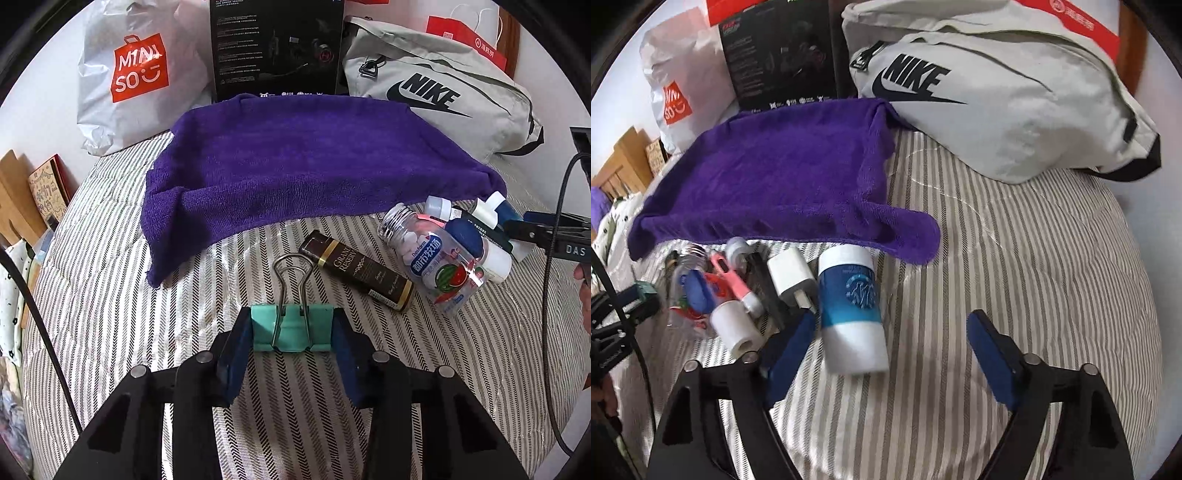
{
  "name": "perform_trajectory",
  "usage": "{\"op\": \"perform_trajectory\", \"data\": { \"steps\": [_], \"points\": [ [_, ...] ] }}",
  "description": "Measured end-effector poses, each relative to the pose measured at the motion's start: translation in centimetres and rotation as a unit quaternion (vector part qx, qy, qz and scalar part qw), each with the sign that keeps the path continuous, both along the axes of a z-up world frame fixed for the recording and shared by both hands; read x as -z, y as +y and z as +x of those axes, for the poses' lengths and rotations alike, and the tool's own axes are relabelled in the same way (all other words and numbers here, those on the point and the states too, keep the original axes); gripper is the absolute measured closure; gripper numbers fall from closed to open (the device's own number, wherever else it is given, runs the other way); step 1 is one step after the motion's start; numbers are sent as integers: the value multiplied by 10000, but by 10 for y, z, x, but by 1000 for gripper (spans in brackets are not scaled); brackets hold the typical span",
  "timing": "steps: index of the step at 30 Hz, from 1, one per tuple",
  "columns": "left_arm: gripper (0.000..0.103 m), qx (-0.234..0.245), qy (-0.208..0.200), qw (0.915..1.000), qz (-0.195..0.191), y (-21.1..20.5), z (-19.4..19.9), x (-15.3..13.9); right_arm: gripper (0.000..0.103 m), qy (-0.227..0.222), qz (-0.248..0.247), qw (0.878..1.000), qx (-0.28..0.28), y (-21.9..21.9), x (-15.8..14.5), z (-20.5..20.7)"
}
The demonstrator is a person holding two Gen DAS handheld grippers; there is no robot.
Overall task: Organize rigid objects
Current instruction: 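Grasp the mint-green binder clip with the left gripper while the right grasps the blue-white container, then carry the binder clip and blue-white container onto the purple towel with both grippers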
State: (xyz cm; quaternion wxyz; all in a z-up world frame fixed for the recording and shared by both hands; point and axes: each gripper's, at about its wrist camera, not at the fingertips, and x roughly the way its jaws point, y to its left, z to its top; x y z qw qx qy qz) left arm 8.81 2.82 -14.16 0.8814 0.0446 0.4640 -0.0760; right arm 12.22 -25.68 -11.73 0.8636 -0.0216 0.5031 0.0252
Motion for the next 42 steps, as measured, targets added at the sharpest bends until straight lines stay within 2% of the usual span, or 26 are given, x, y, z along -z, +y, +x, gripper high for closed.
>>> {"op": "perform_trajectory", "data": {
  "steps": [6, 8, 10, 13, 18, 22, 24, 27, 35, 42],
  "points": [
    [63, -26, -6, 10000, 68, 0, 1, 1, 36, 13, 64, 9996, -277, 8, 9, 14],
    [63, -40, -17, 10000, 61, 0, 2, 1, 44, 45, 34, 9994, -356, 11, 13, 20],
    [63, -35, -20, 10000, 52, 0, 2, 1, 56, 89, 26, 9992, -379, 13, 16, 25],
    [64, -35, -7, 10000, 27, 1, 2, 1, 65, 68, 32, 9992, -381, 15, 15, 27],
    [64, -28, 18, 10000, -2, 2, 2, 1, 65, 136, 140, 9992, -338, 10, 14, 21],
    [64, -129, 127, 9995, -278, 14, 1, -4, 65, 246, 70, 9992, -316, 8, 12, 15],
    [64, -197, 109, 9993, -298, 19, -2, -7, 66, 221, 26, 9994, -272, 5, 9, 10],
    [64, -234, 104, 9991, -332, 22, -5, -13, 66, 245, 209, 9992, -249, -3, 5, 3],
    [64, -225, -112, 9986, -474, 19, -6, -41, 66, 234, 361, 9988, -240, -9, -8, -8],
    [64, -169, -293, 9980, -537, 13, 10, -69, 67, -16, 416, 9982, -426, 0, -35, -2]
  ]
}}
